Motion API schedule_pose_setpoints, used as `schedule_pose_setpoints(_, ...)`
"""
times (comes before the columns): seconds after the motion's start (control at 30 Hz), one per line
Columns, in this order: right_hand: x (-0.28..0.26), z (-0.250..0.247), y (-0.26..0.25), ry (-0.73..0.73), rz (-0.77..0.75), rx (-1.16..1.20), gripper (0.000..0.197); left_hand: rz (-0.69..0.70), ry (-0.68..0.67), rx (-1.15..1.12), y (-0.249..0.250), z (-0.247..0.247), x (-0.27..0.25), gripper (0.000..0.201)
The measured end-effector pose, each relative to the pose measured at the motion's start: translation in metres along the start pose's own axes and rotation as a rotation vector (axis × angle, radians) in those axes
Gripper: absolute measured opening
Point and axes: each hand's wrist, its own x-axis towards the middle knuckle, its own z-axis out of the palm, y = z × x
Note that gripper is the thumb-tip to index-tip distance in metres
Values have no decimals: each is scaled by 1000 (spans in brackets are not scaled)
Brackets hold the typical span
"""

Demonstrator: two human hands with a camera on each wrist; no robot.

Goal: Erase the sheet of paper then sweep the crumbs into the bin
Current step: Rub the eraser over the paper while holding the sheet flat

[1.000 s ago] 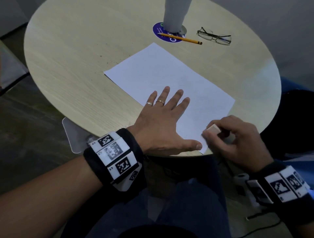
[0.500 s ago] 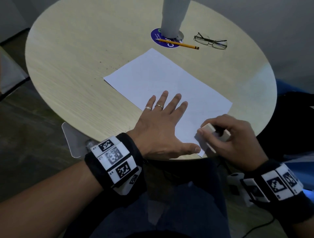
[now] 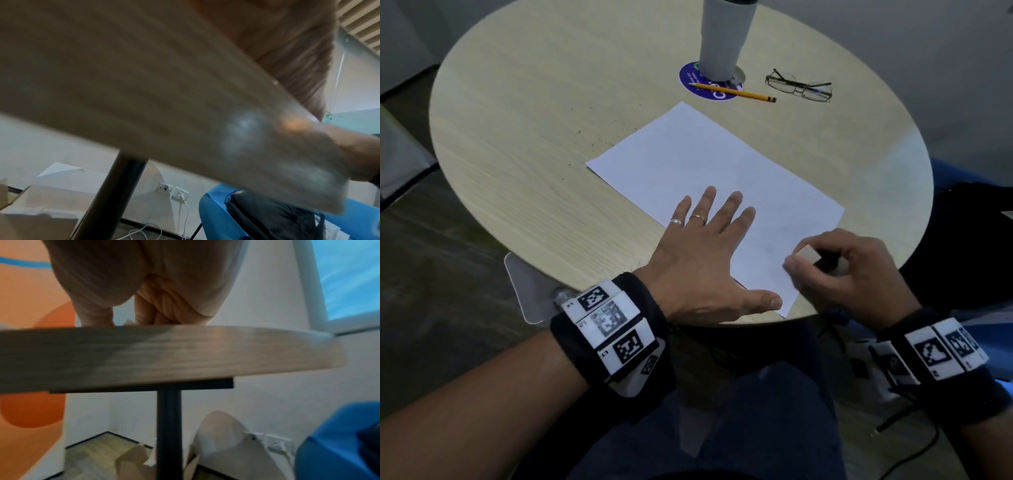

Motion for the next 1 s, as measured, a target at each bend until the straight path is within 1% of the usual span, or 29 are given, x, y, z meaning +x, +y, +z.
schedule_pose_setpoints(0.1,3,-5,4,41,19,-11,18,-7,35,1,3,1,-2,118)
schedule_pose_setpoints(0.2,0,-1,-3,6,29,27,18,-49,93,-74,11,3,-2,108)
schedule_pose_setpoints(0.27,-1,-4,-3,-29,38,25,17,-66,83,-81,15,2,0,115)
schedule_pose_setpoints(0.33,-2,-5,-6,-59,26,27,12,-59,45,-66,14,1,0,121)
schedule_pose_setpoints(0.47,-5,7,-11,-115,-102,-77,13,-53,-6,-65,8,-1,2,126)
schedule_pose_setpoints(0.53,2,2,-1,-80,-94,-108,11,-55,-6,-53,7,1,4,128)
schedule_pose_setpoints(0.6,9,-8,8,3,-47,-145,12,-58,-6,-55,7,3,4,129)
schedule_pose_setpoints(0.67,8,-8,8,37,-66,-165,13,-57,-7,-55,8,2,4,129)
schedule_pose_setpoints(0.8,-9,7,-11,-100,-170,-87,10,-59,-11,-49,9,0,4,128)
schedule_pose_setpoints(0.83,-8,6,-6,-90,-154,-75,9,-61,-14,-50,8,-1,4,129)
schedule_pose_setpoints(0.93,4,-9,15,47,-38,-102,10,-58,-29,-34,9,-2,5,130)
schedule_pose_setpoints(1.0,4,-10,17,86,-27,-111,12,-56,-26,-27,9,-2,4,130)
